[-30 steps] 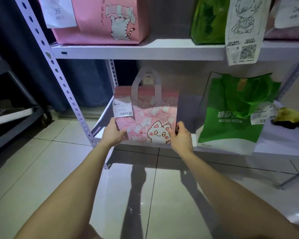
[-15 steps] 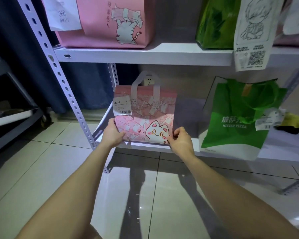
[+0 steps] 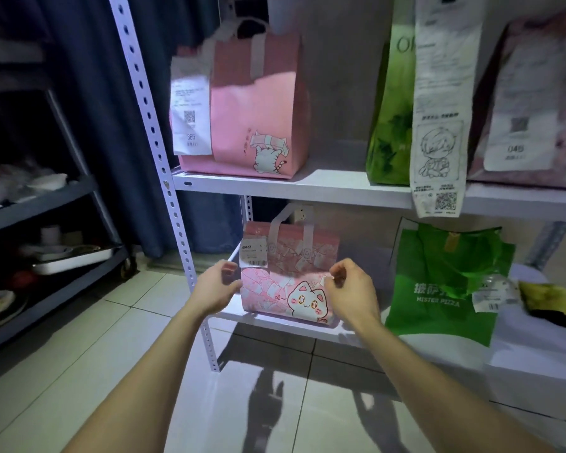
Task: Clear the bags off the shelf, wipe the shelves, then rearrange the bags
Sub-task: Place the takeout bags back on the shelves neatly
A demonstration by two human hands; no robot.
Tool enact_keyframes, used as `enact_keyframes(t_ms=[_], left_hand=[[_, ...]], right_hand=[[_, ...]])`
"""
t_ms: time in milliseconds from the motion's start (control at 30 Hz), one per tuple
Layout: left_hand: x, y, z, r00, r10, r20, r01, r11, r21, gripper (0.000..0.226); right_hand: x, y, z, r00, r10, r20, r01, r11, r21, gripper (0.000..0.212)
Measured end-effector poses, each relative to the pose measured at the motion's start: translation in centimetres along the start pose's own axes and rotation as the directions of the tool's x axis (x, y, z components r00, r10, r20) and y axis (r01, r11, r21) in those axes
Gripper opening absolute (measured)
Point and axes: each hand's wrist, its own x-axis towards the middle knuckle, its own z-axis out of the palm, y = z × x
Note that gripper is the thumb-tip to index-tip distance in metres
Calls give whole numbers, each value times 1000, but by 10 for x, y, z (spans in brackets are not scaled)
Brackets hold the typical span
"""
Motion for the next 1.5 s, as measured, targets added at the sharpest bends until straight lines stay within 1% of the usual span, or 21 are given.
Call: enact_keyframes(t_ms=[100,167,267,333,400,467,567,633,700,733,767,833,867,967,1067,1133,1233,1300,1367,1500], left_hand=[[-10,19,-25,995,52,-82,-58,996,-74,30],[-18,34,-37,984,92,-152,-111,987,-120,23],[-28,54,-54,954,155,-256,-206,960,-188,25],[-33,65,-68,926,178,-334,-262,938,-226,25],[-33,73,-82,898,185,-400,-308,913,-269,24],[-27,80,-97,872,195,-449,-337,904,-262,24],[-9,92,-125,845,231,-482,-371,903,-216,29],[5,99,-146,838,266,-476,-387,905,-176,36],[17,107,-163,840,293,-457,-400,903,-155,41],[23,110,-170,842,299,-449,-402,903,-152,42],[27,113,-175,843,301,-446,-402,903,-152,43],[34,117,-182,844,300,-445,-403,901,-158,46],[36,118,-185,843,302,-445,-406,900,-159,48],[42,119,-189,839,301,-454,-414,894,-172,56],[48,120,-191,868,203,-454,-344,904,-253,69],[50,123,-190,893,133,-431,-293,897,-331,71],[47,131,-182,898,134,-419,-297,887,-353,56],[41,135,-176,880,140,-455,-310,894,-324,46],[34,136,-174,851,111,-513,-317,888,-334,36],[15,141,-179,815,61,-576,-332,864,-378,36]], right_hand=[[1,-45,-16,991,-136,-1,136,989,53,13],[4,-74,-25,971,-237,-17,237,967,88,11],[15,-115,-40,924,-374,-83,381,918,111,10],[28,-142,-48,894,-423,-145,441,889,126,10],[42,-167,-56,873,-441,-210,472,871,135,12],[58,-187,-61,866,-422,-268,466,876,128,18],[81,-207,-65,882,-349,-317,397,913,98,34],[97,-220,-65,906,-295,-303,329,942,65,46],[112,-233,-65,936,-220,-276,240,970,39,53],[119,-239,-65,947,-188,-260,201,979,25,51],[125,-244,-65,956,-166,-241,173,985,6,43],[132,-250,-64,963,-155,-220,153,988,-22,19],[133,-251,-64,962,-154,-226,155,988,-13,12],[130,-247,-64,949,-169,-267,193,979,63,15],[122,-233,-73,935,-185,-301,231,965,124,21],[117,-223,-80,929,-199,-314,256,954,154,23],[109,-215,-88,920,-219,-325,291,937,193,25],[103,-213,-91,921,-226,-318,301,929,213,25],[98,-212,-94,922,-229,-311,306,925,225,26],[88,-207,-104,927,-259,-271,328,911,251,27]])
